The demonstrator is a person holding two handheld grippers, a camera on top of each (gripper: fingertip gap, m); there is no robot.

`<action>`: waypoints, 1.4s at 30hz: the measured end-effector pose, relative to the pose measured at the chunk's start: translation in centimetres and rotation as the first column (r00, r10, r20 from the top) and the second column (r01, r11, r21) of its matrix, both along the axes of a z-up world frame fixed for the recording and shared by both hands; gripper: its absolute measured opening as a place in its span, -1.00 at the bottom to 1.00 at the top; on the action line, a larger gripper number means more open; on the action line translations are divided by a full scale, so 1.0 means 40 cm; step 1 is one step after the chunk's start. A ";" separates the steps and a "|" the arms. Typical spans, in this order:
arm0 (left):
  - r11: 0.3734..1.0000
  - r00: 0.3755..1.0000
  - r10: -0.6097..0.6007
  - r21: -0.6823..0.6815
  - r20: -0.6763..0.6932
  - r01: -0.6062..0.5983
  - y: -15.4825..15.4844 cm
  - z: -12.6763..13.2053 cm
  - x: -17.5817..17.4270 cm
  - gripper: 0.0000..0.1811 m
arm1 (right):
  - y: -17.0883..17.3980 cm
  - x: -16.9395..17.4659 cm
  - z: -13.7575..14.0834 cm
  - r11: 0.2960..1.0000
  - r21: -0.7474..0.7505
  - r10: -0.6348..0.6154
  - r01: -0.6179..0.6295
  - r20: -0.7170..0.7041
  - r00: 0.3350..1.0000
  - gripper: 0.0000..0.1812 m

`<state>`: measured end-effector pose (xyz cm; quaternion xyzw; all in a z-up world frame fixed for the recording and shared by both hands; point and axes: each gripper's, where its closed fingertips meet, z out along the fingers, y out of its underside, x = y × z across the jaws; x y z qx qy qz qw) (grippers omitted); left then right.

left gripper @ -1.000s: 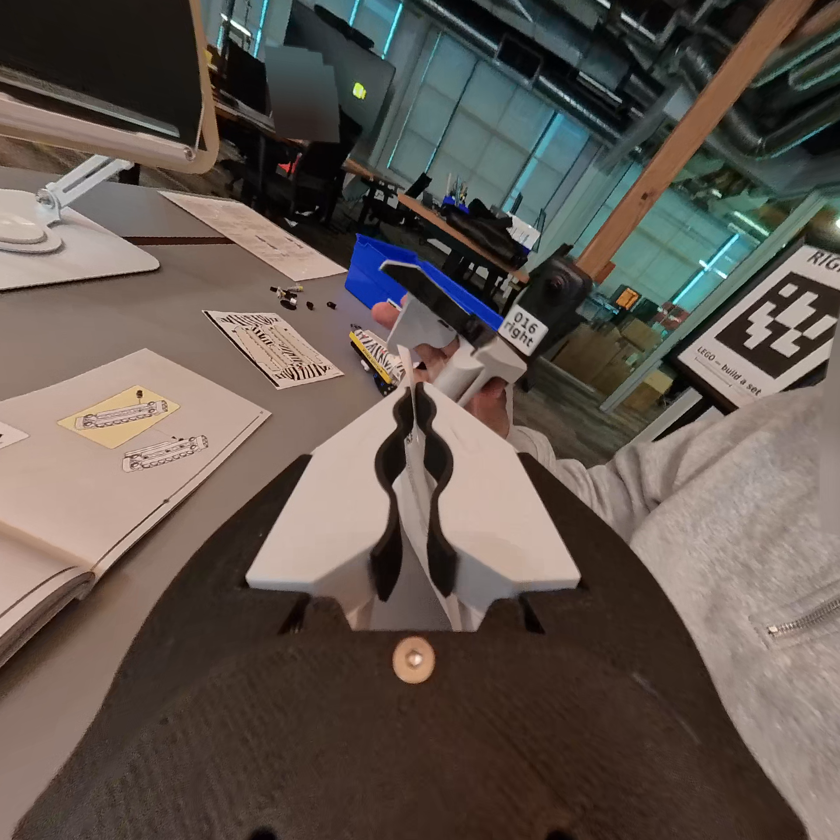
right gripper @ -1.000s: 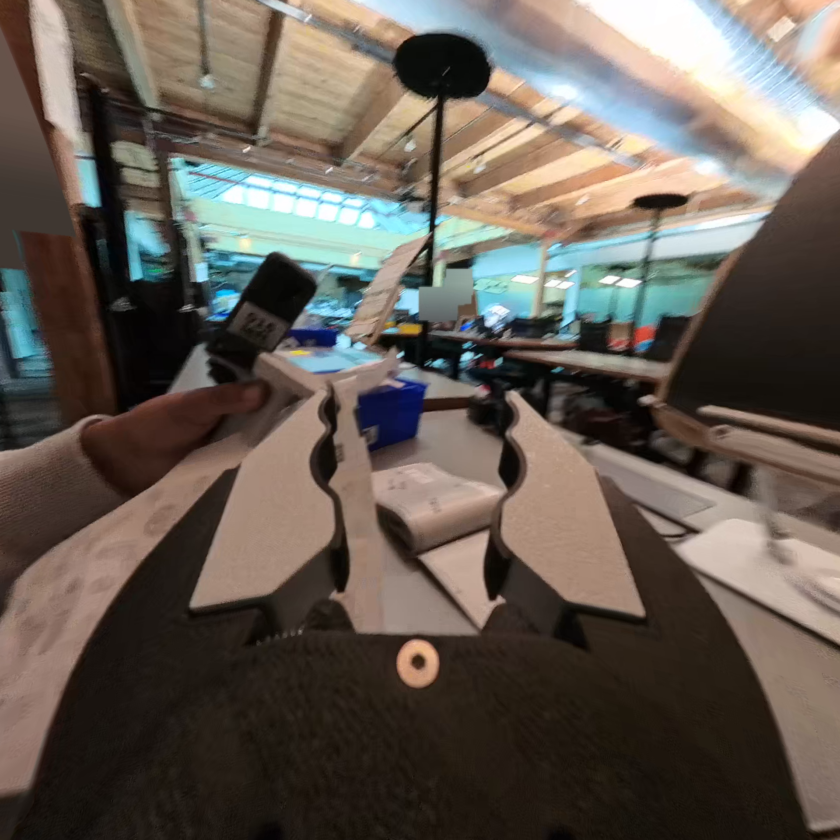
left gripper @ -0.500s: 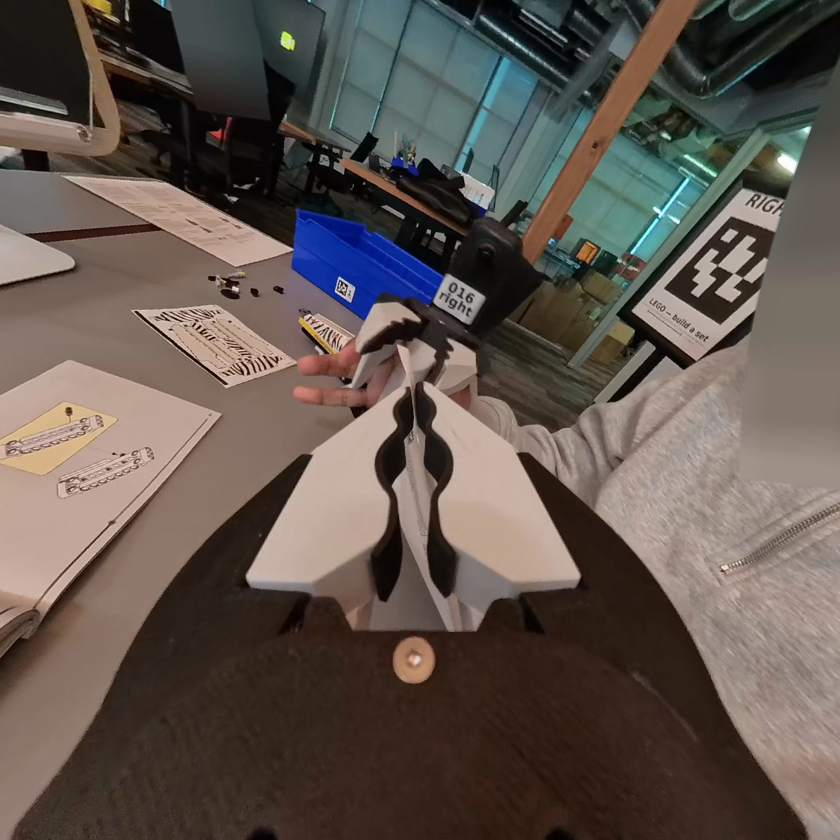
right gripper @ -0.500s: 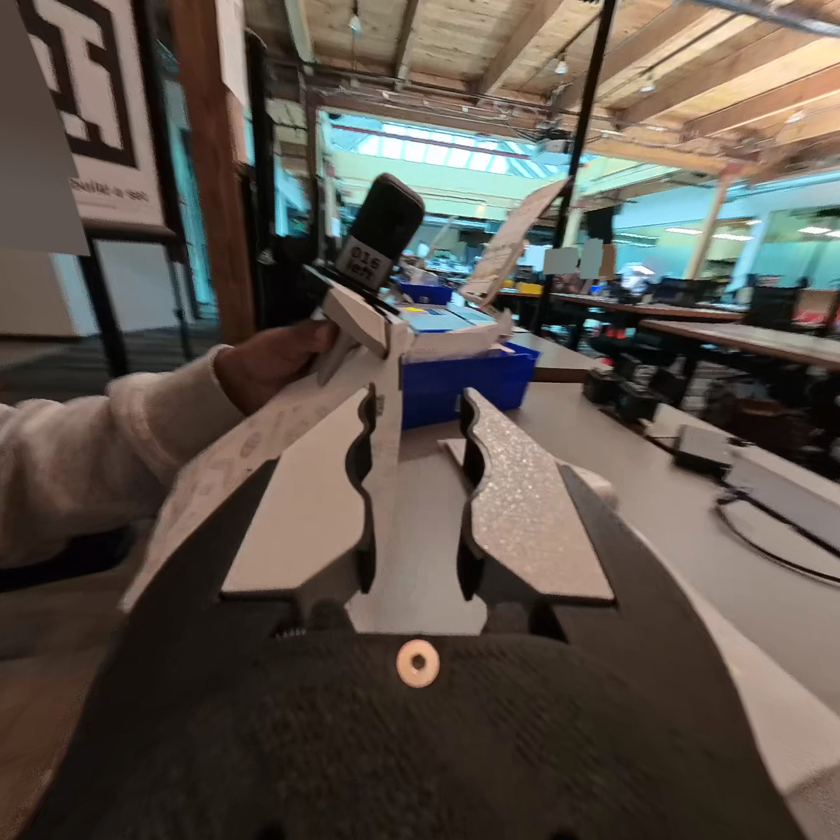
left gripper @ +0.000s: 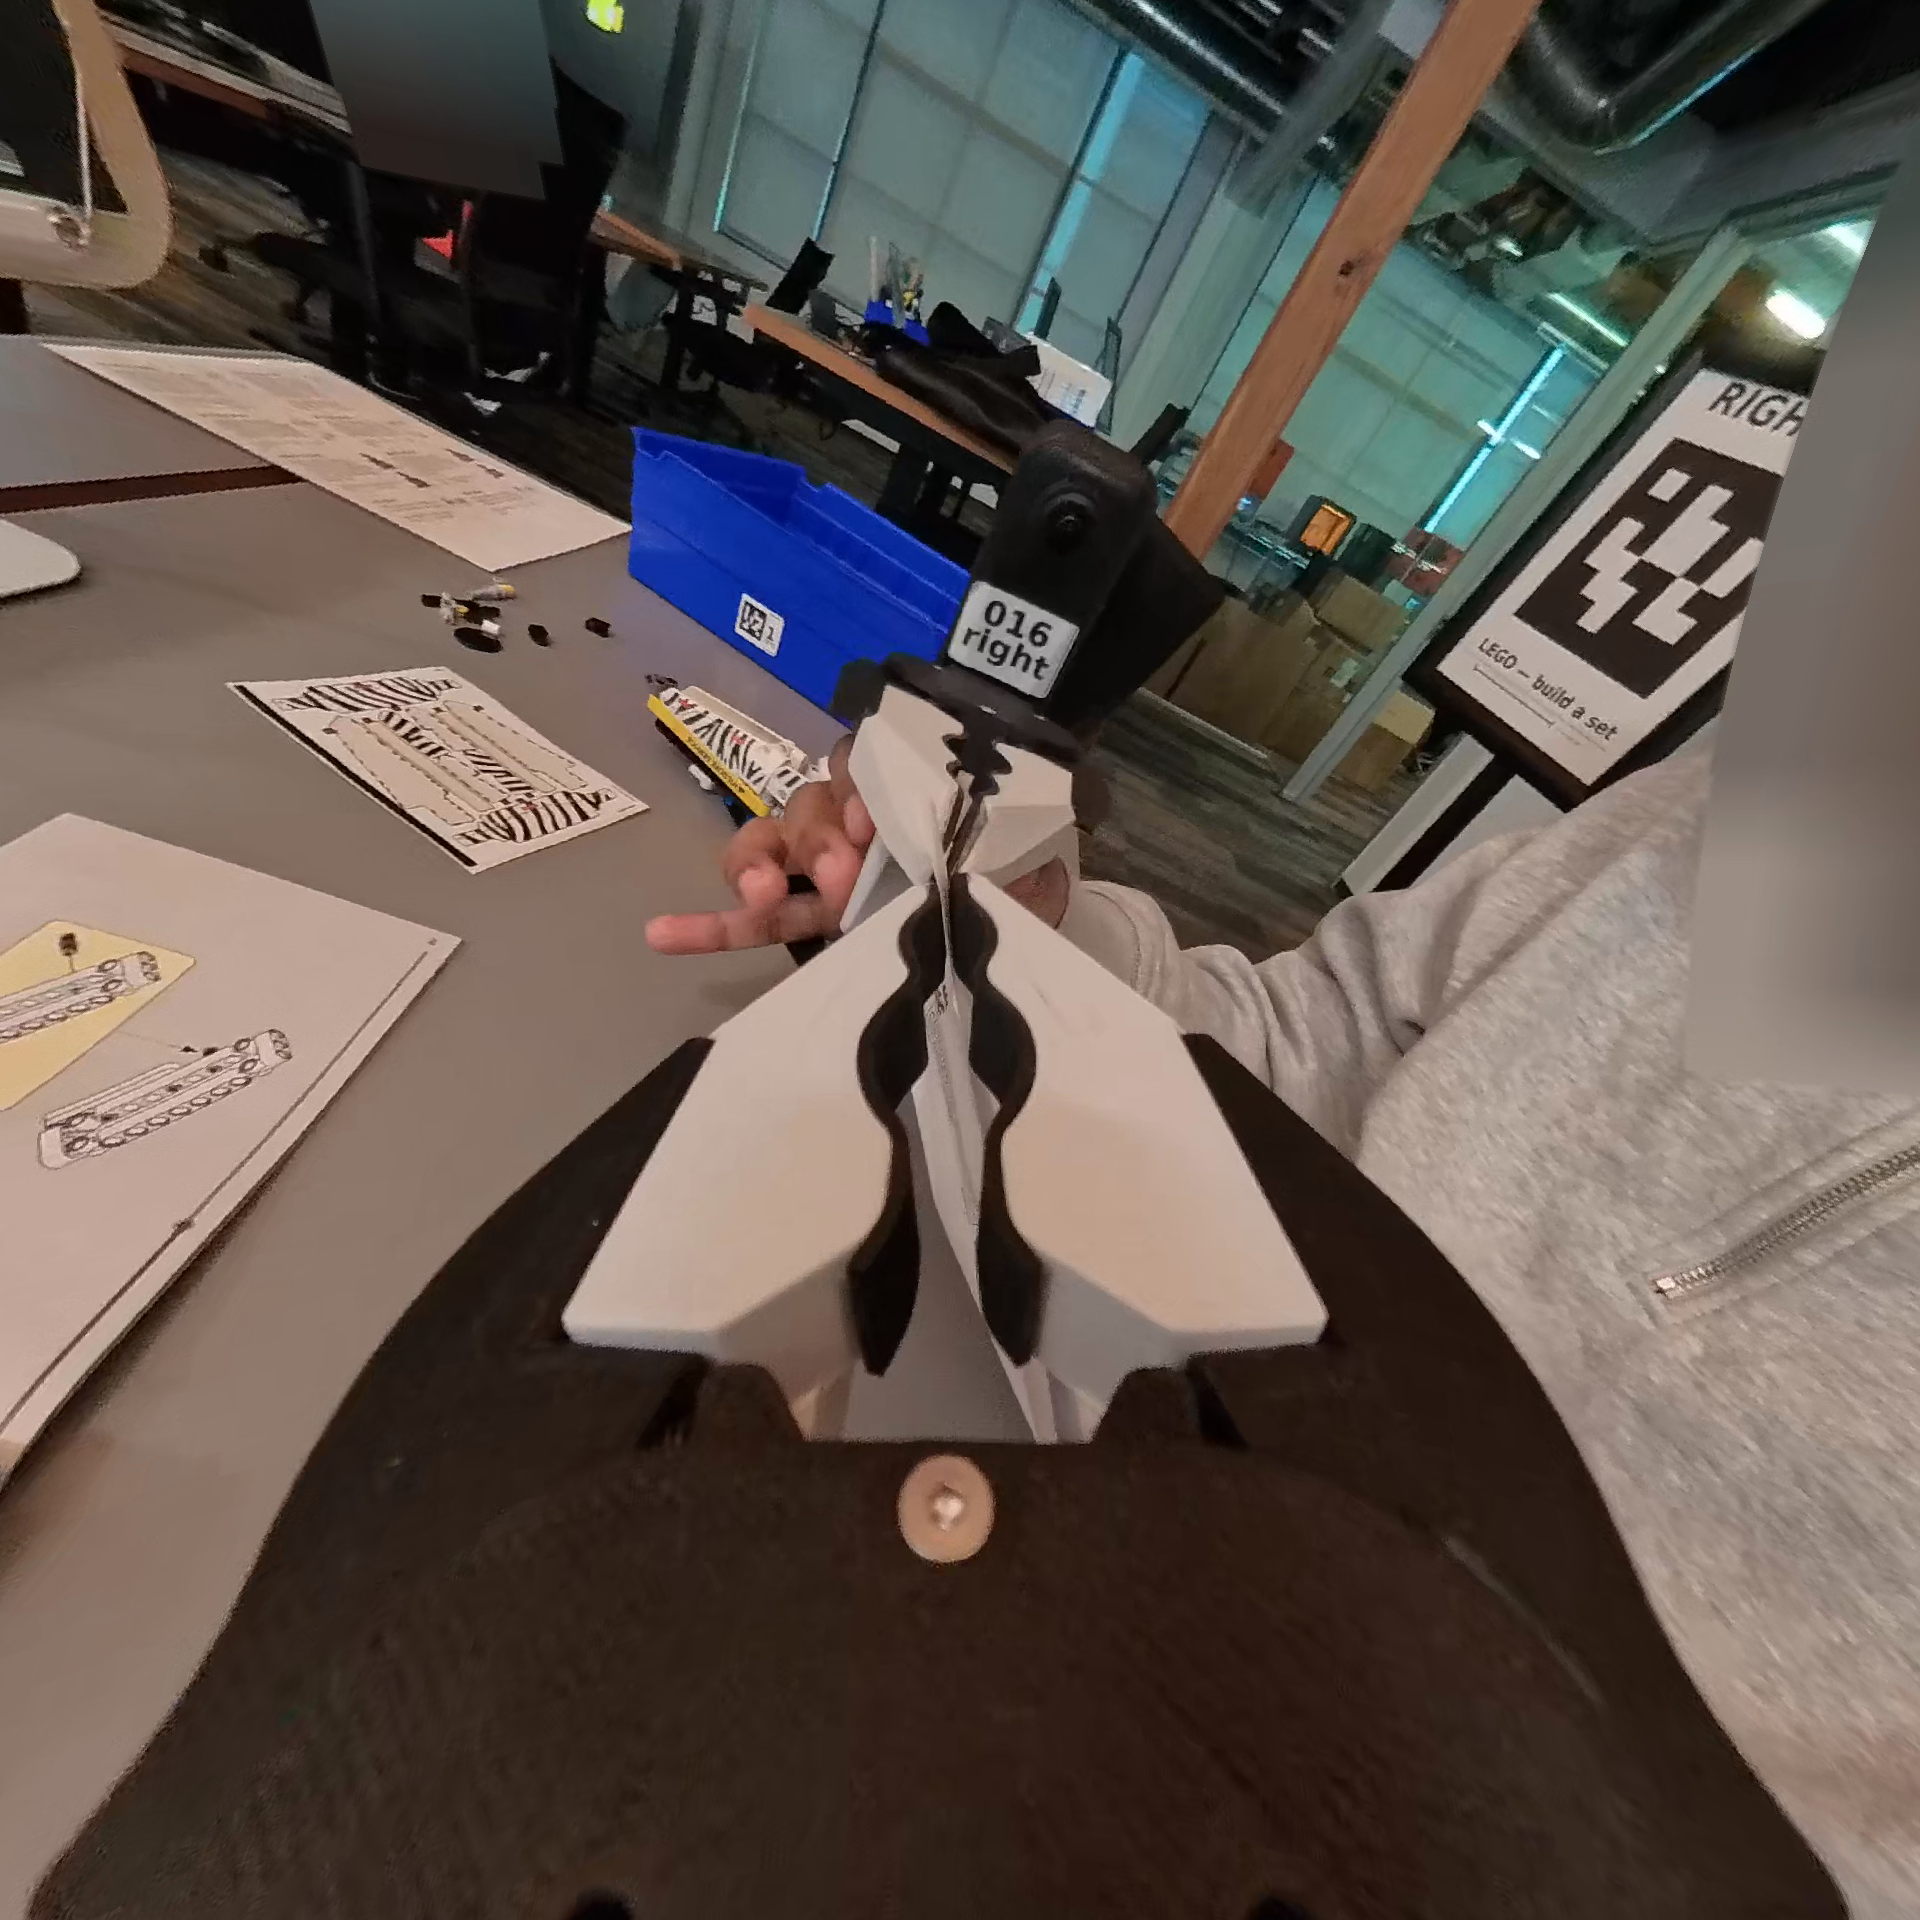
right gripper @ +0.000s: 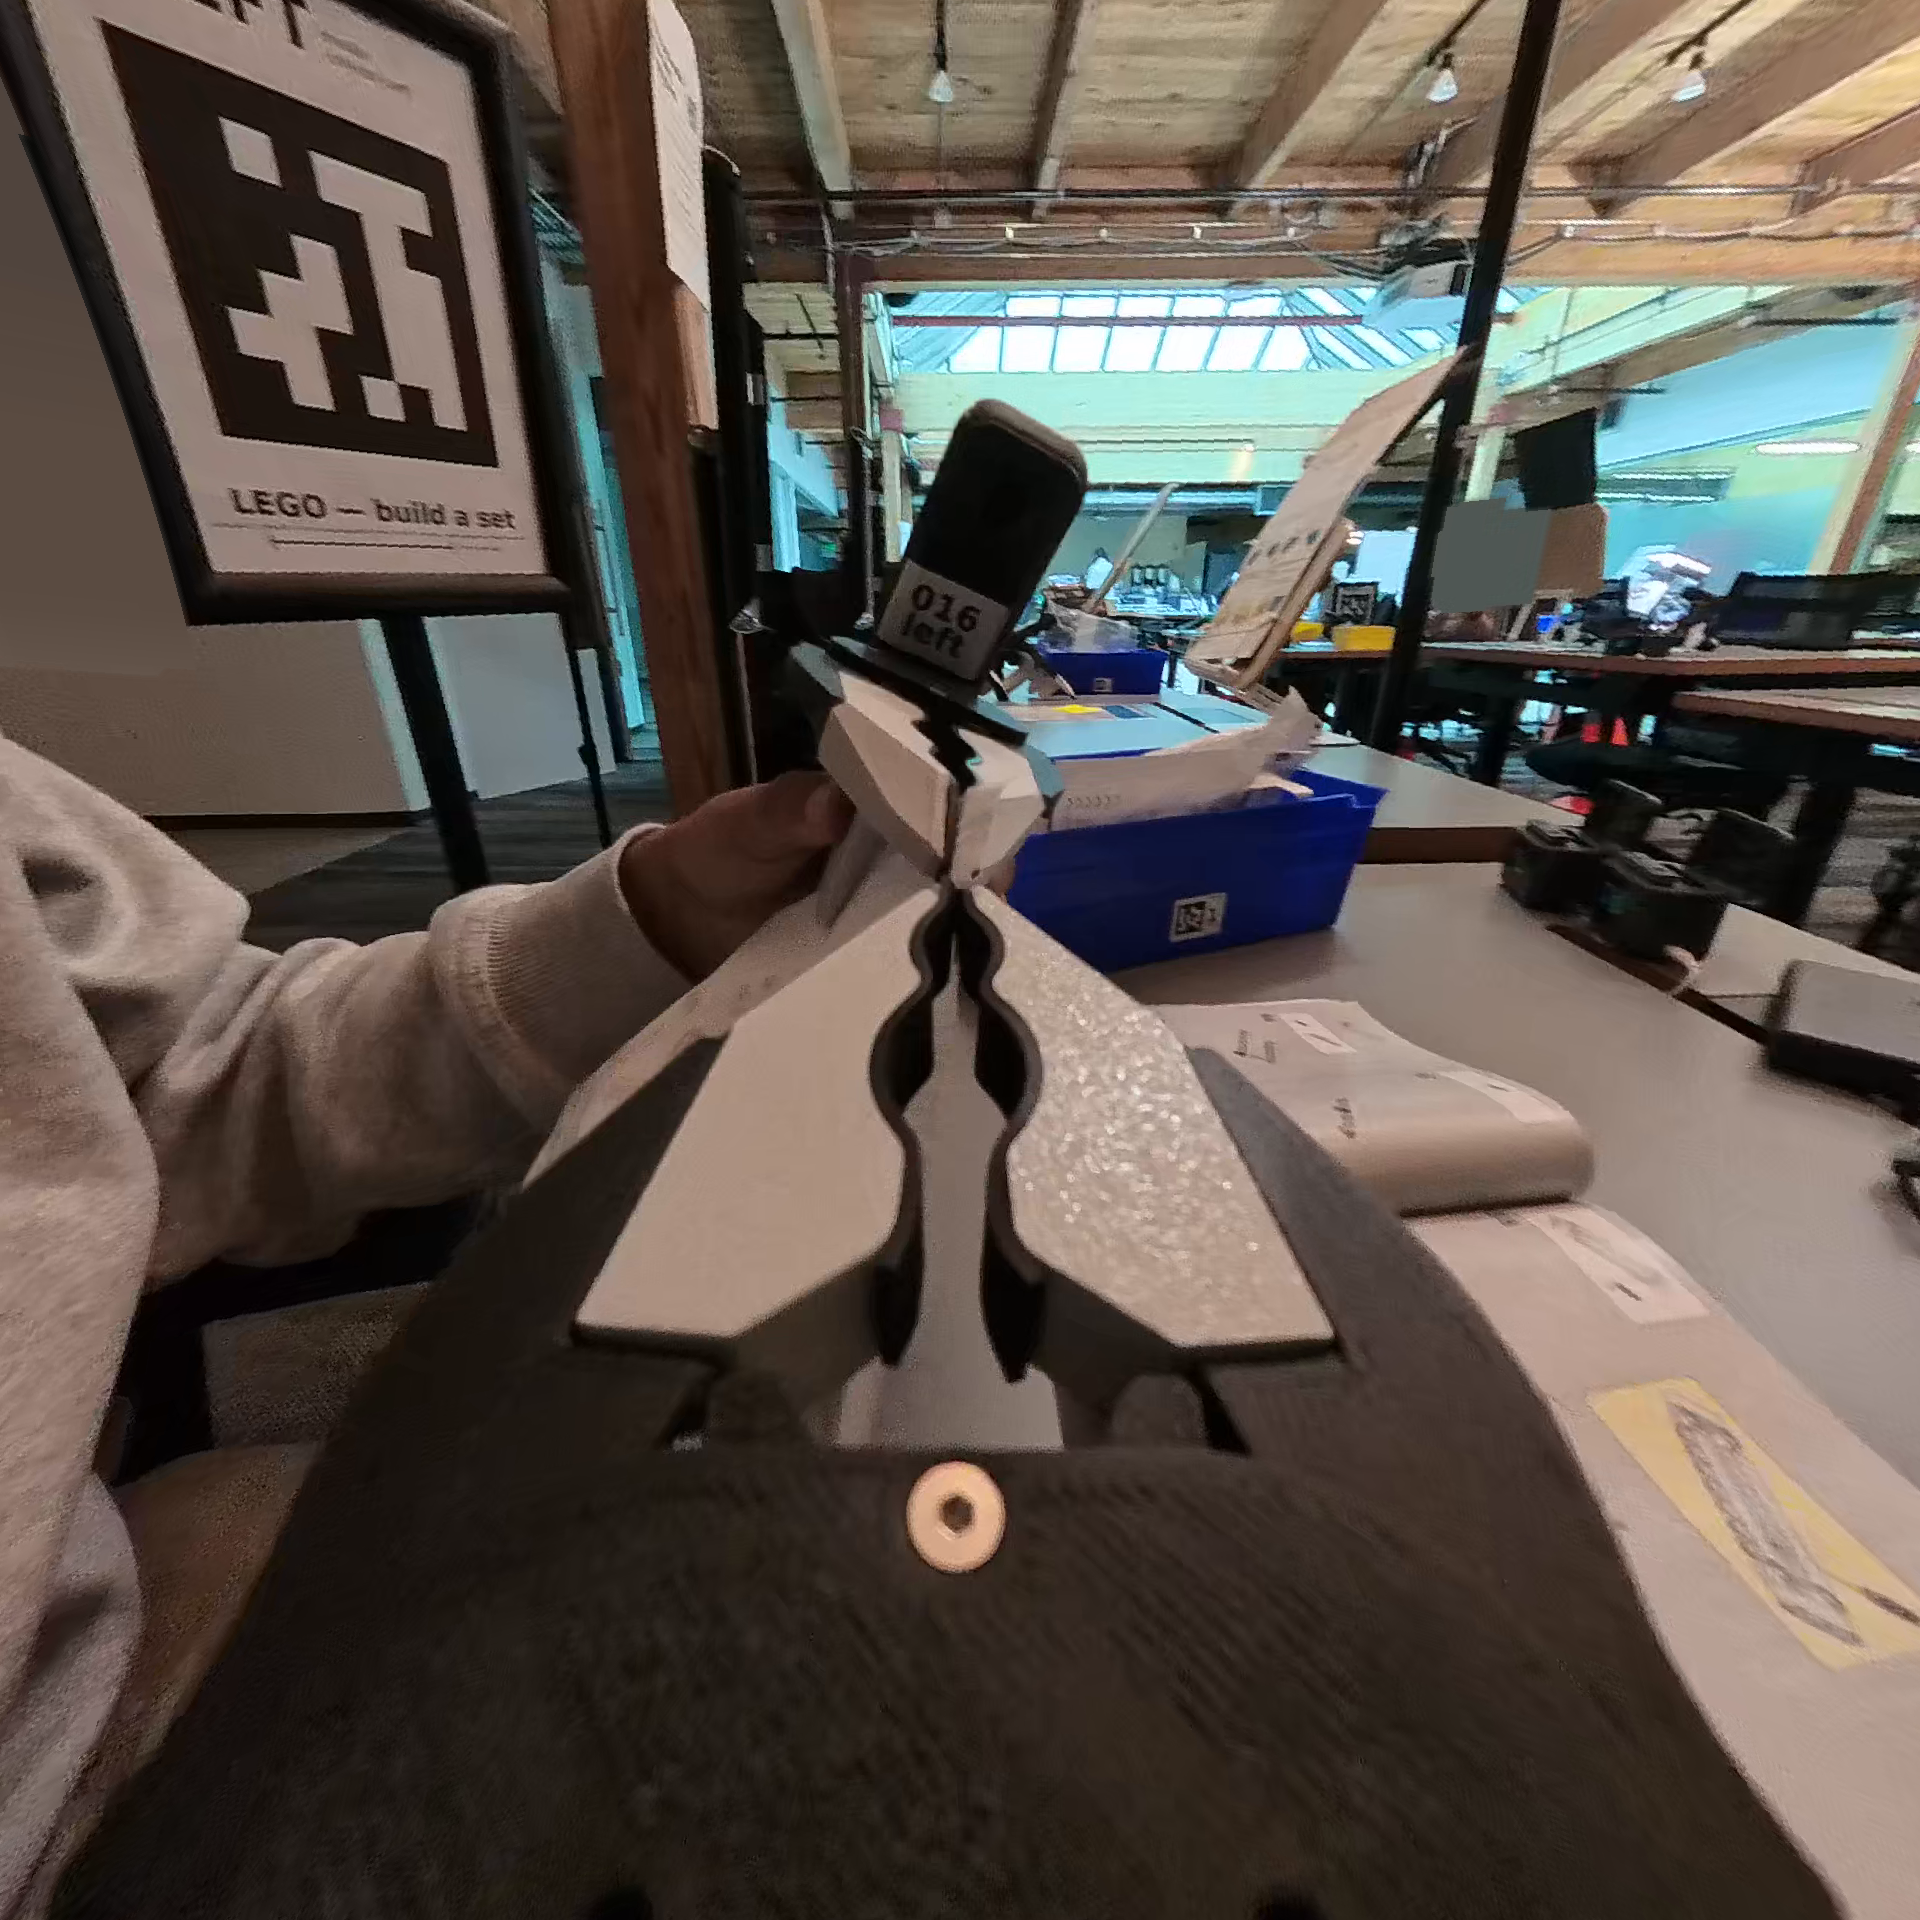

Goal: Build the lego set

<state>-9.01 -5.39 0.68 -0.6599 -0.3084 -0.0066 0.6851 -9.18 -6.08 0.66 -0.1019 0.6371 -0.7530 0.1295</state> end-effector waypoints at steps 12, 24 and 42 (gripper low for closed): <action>0.995 1.000 -0.004 0.103 0.009 0.003 0.006 0.012 -0.015 -1.00 | 0.002 -0.006 0.002 1.000 0.015 0.019 -0.020 0.062 0.998 -1.00; 0.986 0.994 0.107 0.127 -0.009 -0.105 0.012 0.033 -0.039 -1.00 | 0.013 -0.025 0.026 0.999 -0.040 0.035 -0.028 0.183 0.982 -1.00; 0.963 0.987 0.155 0.216 0.036 -0.159 0.007 0.024 -0.065 -1.00 | 0.011 -0.044 0.014 1.000 -0.004 0.005 -0.004 0.213 0.977 -1.00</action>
